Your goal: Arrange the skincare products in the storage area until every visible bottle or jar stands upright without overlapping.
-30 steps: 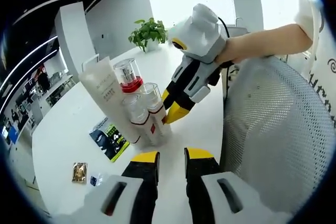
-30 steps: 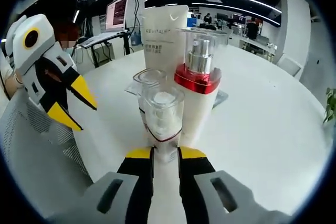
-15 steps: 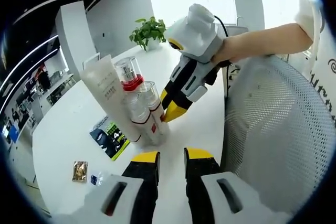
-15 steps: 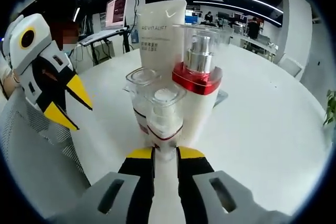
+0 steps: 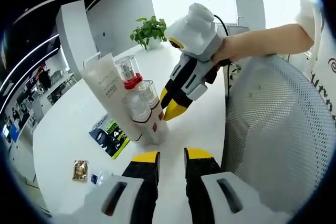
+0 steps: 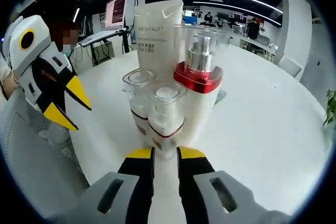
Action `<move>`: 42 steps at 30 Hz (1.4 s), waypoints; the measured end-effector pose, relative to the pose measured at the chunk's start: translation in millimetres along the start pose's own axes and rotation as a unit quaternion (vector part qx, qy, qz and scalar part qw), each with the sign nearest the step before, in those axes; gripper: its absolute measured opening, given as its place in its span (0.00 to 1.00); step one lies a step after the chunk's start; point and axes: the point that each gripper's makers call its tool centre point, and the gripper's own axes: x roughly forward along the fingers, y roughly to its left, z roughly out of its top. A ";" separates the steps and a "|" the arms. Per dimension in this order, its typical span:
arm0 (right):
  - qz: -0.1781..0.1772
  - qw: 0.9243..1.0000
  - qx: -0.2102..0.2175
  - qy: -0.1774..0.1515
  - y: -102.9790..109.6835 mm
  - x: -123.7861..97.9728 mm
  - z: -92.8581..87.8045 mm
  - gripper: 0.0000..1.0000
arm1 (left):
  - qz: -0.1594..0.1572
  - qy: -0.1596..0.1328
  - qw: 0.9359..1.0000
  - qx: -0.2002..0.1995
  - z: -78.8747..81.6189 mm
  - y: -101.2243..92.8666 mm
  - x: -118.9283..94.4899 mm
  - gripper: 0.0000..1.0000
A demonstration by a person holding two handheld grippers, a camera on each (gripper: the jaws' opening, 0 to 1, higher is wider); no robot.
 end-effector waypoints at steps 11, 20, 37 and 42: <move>-0.002 1.000 -0.016 -0.008 8.9 -12.5 4.8 0.29 | 0.006 0.005 1.000 -0.006 -3.2 3.7 -0.5 0.15; 0.007 1.000 -0.011 -0.010 19.3 -26.9 3.7 0.46 | 0.011 0.000 1.000 -0.021 -2.4 5.9 -2.4 0.16; -0.010 0.999 -0.027 -0.042 30.7 -53.2 33.8 0.74 | 0.037 0.013 0.999 -0.038 -9.1 23.9 -30.6 0.36; -0.033 0.998 -0.033 -0.046 28.6 -60.6 39.8 0.83 | 0.051 0.002 0.998 -0.044 -0.6 23.4 -41.9 0.48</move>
